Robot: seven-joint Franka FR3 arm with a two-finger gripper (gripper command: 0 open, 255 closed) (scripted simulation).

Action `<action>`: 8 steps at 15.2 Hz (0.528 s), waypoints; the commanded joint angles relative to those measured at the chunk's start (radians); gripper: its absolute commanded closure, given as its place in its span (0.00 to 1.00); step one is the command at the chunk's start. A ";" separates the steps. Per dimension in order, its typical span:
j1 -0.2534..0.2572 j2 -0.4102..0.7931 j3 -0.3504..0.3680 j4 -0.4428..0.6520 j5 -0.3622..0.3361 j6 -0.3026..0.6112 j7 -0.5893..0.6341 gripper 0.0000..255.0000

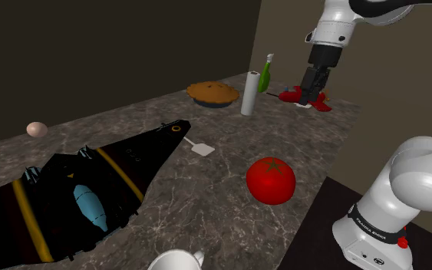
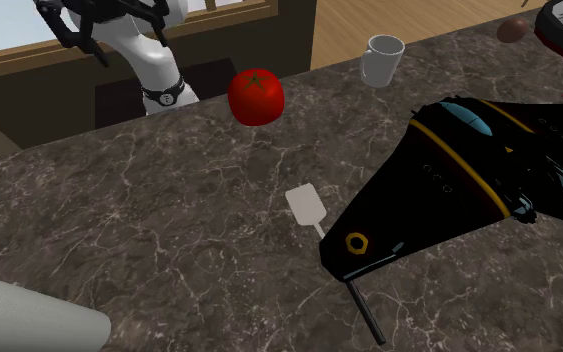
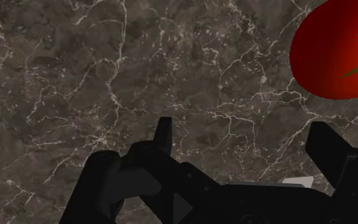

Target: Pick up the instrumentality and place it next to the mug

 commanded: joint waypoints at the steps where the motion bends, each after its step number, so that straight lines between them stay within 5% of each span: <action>1: 0.000 0.000 0.000 0.000 0.000 0.000 0.000 0.00; 8: 0.040 0.195 0.104 0.022 0.037 0.202 0.086 0.00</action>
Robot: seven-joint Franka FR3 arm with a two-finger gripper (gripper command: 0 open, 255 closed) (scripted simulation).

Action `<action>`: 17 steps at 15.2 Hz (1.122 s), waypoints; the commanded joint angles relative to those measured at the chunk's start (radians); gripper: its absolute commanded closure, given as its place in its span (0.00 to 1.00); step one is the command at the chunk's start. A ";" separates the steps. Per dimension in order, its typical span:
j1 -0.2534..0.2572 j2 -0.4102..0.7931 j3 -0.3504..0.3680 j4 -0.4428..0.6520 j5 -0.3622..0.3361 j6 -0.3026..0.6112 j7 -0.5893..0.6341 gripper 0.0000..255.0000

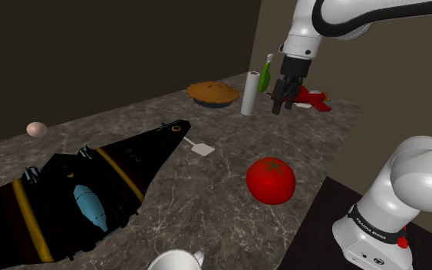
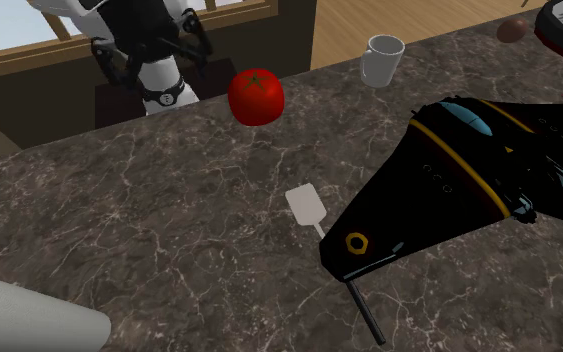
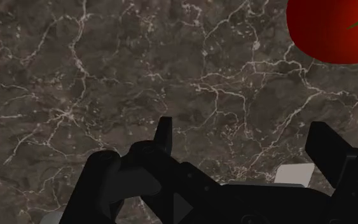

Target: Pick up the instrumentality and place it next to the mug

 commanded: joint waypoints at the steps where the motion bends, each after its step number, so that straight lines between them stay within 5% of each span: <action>1: 0.011 0.059 0.031 0.018 0.007 0.051 0.029 0.00; 9: 0.035 0.336 0.135 0.137 -0.020 0.235 0.143 0.00; 17: 0.066 0.639 0.202 0.340 -0.131 0.345 0.286 0.00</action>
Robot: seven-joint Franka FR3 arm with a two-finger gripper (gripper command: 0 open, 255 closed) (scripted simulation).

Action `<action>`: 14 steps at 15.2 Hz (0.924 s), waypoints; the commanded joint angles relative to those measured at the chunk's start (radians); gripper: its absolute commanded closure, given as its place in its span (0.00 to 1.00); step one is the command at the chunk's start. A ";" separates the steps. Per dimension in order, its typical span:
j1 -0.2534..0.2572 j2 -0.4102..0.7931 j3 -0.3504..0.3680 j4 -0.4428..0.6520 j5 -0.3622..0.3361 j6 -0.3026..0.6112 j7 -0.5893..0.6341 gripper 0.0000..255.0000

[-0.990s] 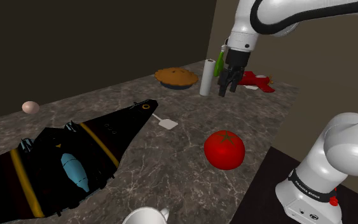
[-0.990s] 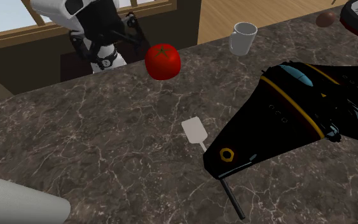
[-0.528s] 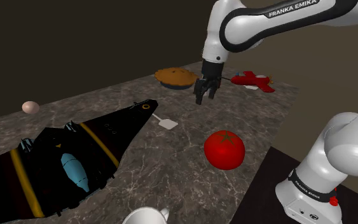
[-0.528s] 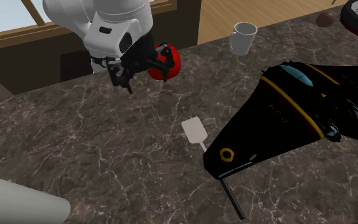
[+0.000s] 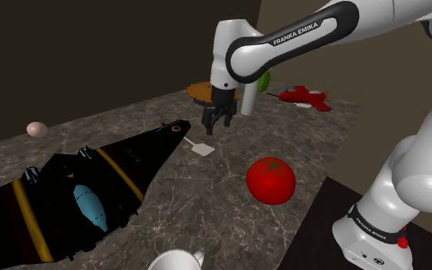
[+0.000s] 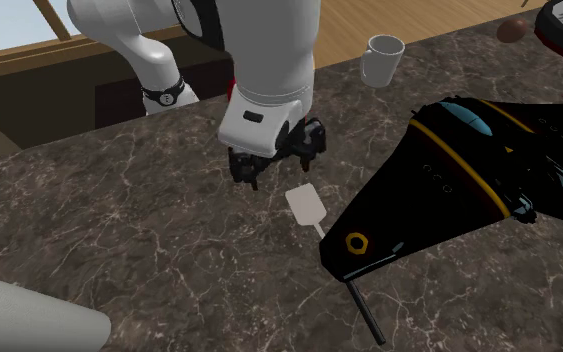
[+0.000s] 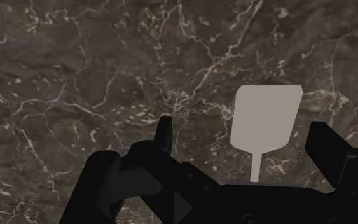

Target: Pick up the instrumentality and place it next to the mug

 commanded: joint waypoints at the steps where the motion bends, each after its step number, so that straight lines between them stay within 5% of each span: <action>1: 0.013 0.079 0.011 0.065 -0.036 0.015 0.040 0.00; 6: 0.055 0.257 0.015 0.225 -0.118 0.029 0.118 0.00; 14: 0.060 0.308 0.007 0.187 -0.137 0.115 0.130 0.00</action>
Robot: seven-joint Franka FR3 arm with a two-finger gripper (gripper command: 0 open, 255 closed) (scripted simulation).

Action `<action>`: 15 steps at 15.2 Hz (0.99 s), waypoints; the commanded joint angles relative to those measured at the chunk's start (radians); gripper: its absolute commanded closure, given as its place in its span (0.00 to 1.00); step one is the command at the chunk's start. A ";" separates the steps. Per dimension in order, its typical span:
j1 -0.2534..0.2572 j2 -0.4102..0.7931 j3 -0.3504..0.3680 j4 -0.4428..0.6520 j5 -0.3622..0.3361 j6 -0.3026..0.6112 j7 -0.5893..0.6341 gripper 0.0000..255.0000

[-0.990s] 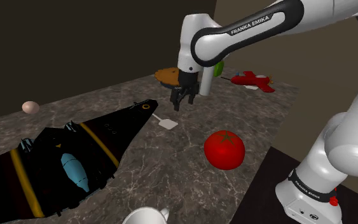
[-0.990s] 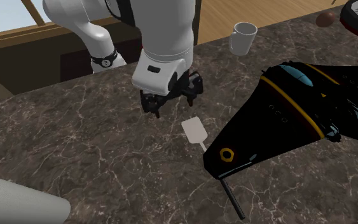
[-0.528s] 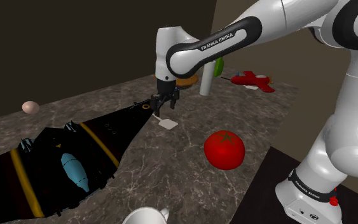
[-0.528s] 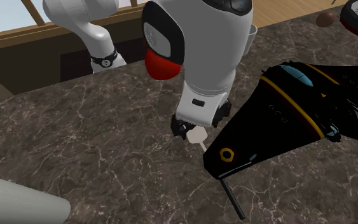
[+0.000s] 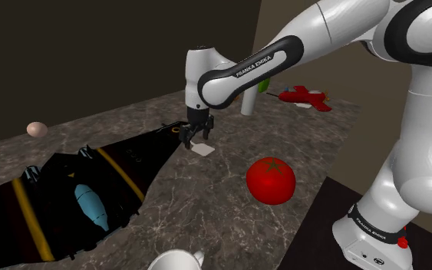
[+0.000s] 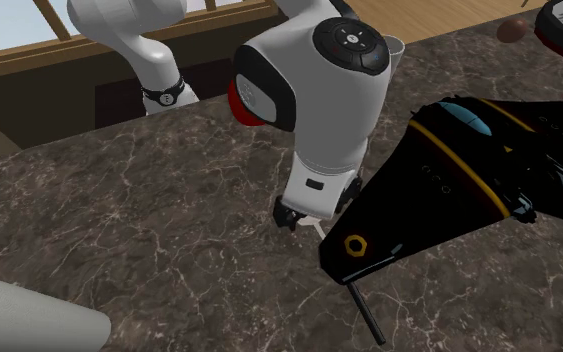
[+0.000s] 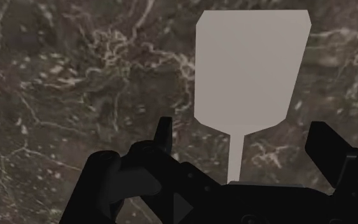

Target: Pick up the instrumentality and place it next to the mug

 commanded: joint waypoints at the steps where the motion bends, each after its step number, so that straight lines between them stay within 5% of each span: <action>1: 0.002 0.007 0.000 -0.005 -0.002 0.011 0.002 0.00; 7: 0.002 0.007 0.000 -0.005 -0.002 0.011 0.002 0.00; 8: 0.002 0.007 0.000 -0.005 -0.002 0.012 0.002 1.00; 15: 0.001 0.004 0.000 -0.009 -0.001 0.013 0.001 1.00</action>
